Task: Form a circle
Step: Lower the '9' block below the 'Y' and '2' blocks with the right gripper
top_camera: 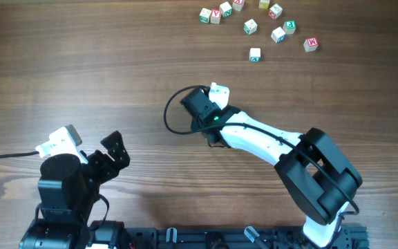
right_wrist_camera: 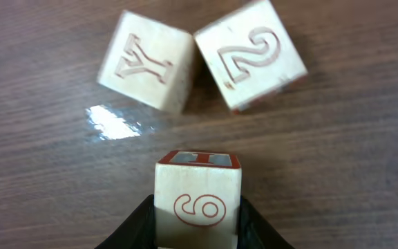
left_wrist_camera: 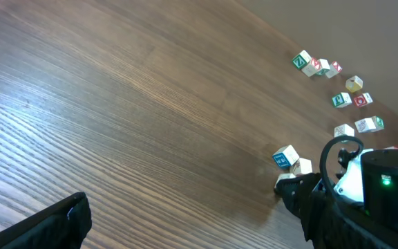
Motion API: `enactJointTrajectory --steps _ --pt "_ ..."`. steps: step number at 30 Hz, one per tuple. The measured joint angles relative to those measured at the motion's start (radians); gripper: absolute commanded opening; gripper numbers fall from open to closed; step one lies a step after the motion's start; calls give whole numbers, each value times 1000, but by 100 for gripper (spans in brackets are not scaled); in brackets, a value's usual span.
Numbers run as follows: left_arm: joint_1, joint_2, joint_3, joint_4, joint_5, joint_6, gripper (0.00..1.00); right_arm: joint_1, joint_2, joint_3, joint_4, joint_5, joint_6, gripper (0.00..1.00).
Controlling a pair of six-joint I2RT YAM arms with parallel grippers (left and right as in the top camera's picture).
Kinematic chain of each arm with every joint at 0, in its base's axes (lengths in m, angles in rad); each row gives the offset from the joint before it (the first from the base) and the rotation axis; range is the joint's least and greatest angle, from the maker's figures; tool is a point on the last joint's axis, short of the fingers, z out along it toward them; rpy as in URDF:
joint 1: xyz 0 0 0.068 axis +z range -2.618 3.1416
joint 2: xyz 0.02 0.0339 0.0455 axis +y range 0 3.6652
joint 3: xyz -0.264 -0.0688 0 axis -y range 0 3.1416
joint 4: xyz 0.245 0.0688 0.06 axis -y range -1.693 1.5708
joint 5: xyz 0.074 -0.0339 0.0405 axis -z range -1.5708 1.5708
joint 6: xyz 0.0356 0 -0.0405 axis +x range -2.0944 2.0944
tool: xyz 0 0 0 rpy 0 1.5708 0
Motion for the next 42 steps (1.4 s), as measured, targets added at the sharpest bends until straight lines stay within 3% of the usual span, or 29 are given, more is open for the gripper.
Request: enactJointTrajectory --steps 18,31,42 --pt "0 0 0 0 0 0 100 -11 0 0 10 7 -68 30" --pt "0 0 0 0 0 0 100 -16 11 0 12 7 -75 41" --pt "0 0 0 0 0 0 100 -16 14 0 13 6 -76 35"
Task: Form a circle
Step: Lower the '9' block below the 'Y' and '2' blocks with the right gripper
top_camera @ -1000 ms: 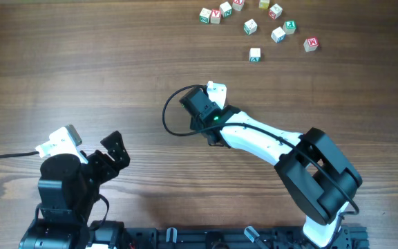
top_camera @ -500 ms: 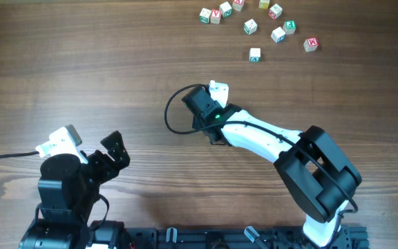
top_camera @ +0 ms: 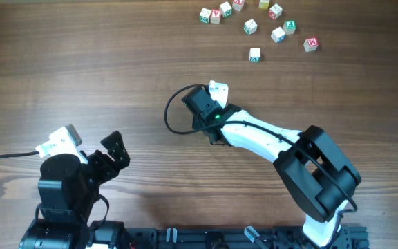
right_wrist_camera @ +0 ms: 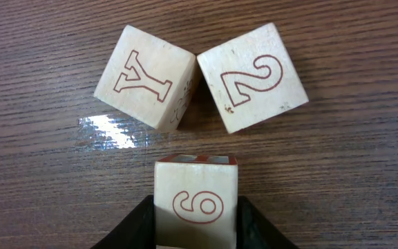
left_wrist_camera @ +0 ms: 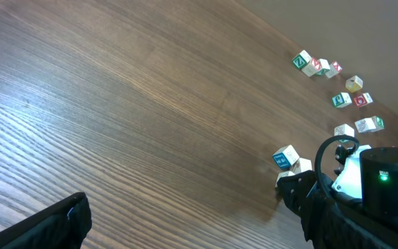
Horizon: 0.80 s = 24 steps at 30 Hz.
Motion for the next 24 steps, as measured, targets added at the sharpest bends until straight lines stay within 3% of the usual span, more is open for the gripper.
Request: enactJointTrajectory --steps 24 --pt "0 0 0 0 0 0 100 -1 0 0 18 0 -11 33"
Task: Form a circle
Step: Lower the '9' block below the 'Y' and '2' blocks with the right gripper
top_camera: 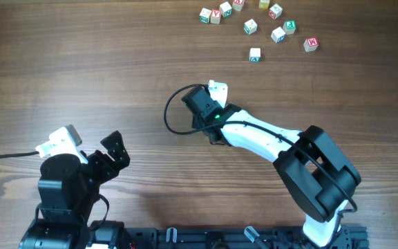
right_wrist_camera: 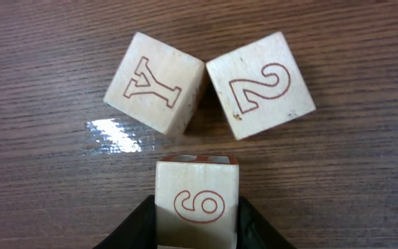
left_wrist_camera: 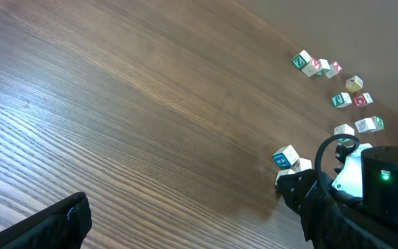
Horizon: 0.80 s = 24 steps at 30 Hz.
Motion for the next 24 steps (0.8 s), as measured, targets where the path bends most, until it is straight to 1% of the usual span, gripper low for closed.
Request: enactJointTrajectory --steps 24 --pt "0 0 0 0 0 0 100 -12 0 0 5 0 -7 33"
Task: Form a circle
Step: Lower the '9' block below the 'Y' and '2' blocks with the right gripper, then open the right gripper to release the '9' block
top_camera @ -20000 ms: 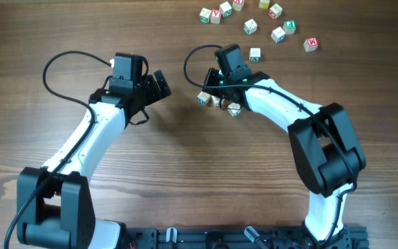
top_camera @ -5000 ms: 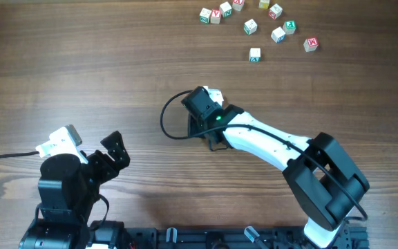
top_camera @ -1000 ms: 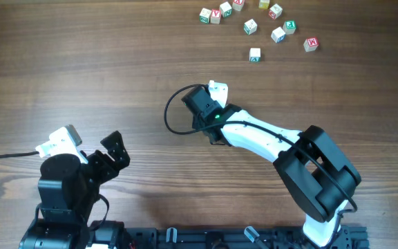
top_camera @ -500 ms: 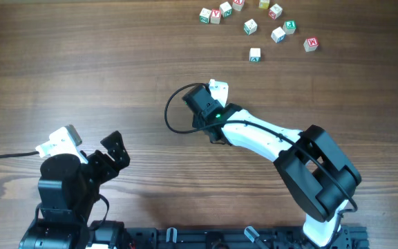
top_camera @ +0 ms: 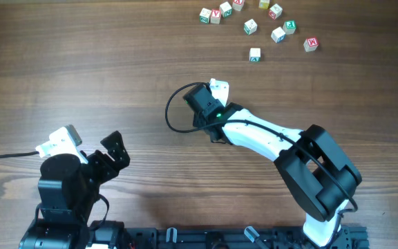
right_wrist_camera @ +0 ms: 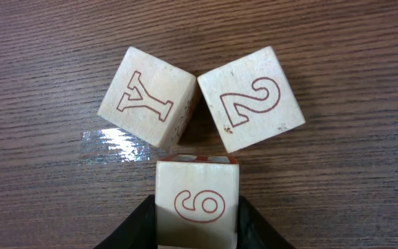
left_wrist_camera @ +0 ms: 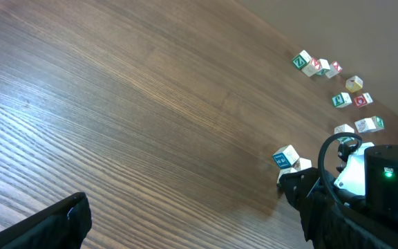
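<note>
A wooden block marked 6 point(right_wrist_camera: 197, 194), with a red top face, sits between the black fingers of my right gripper point(right_wrist_camera: 197, 207), which is shut on it just above the table. Directly ahead lie a Y block point(right_wrist_camera: 149, 106) and a 2 block point(right_wrist_camera: 251, 99), touching at one corner; the 6 block nearly reaches the notch between them. Overhead, the right gripper point(top_camera: 204, 105) is mid-table and covers these blocks. My left gripper point(top_camera: 115, 151) rests open at the near left, holding nothing; one finger point(left_wrist_camera: 61, 220) shows in its wrist view.
Several loose letter blocks point(top_camera: 278, 33) lie scattered at the far right of the wooden table point(top_camera: 81, 62), one apart from the rest point(top_camera: 254, 54). A black cable point(top_camera: 175, 114) loops off the right wrist.
My right gripper, still shut on the 6 block, has edged toward the Y and 2 blocks, which now sit closer to it. The left arm has not moved.
My right gripper held the 6 block just short of the Y and 2 pair throughout, with small shifts in distance: close, then slightly farther, now nearly at their junction. The pair has stayed put. The left arm has stayed parked and open.
</note>
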Motion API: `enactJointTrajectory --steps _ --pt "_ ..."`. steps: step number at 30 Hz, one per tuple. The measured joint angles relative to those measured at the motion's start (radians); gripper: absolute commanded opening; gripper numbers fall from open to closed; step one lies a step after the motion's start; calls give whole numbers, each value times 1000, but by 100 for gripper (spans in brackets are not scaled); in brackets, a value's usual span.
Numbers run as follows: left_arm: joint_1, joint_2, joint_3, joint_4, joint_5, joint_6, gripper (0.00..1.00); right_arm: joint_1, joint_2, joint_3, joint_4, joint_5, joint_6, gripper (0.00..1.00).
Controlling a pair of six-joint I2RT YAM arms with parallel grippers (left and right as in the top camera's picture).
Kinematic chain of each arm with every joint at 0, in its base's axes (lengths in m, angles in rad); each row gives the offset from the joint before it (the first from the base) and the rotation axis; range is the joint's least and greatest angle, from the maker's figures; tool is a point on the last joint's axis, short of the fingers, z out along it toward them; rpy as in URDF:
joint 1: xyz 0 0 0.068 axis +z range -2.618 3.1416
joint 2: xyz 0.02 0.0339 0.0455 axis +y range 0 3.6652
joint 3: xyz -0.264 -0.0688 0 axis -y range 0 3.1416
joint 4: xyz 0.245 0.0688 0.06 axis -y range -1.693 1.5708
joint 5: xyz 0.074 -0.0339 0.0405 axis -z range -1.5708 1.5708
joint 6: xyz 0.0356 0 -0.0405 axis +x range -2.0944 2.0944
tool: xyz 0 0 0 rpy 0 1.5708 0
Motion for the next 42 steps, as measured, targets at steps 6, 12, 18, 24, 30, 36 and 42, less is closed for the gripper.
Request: enactJointTrajectory --steps 6,12,18,24,30,36,42 --pt "0 0 0 0 0 0 100 0 0 0 0 0 -10 42" --pt "0 0 0 0 0 0 100 0 0 0 0 0 -18 52" --pt "0 0 0 0 0 0 100 0 0 0 0 0 -18 52" --pt "0 0 0 0 0 0 100 0 0 0 -6 -8 -18 56" --pt "0 0 0 0 0 0 100 0 0 27 -117 -20 -7 57" --pt "0 0 0 0 0 0 100 0 -1 49 -197 -41 24 53" --pt "0 0 0 0 0 0 100 2 -13 49 -192 -91 34 39"
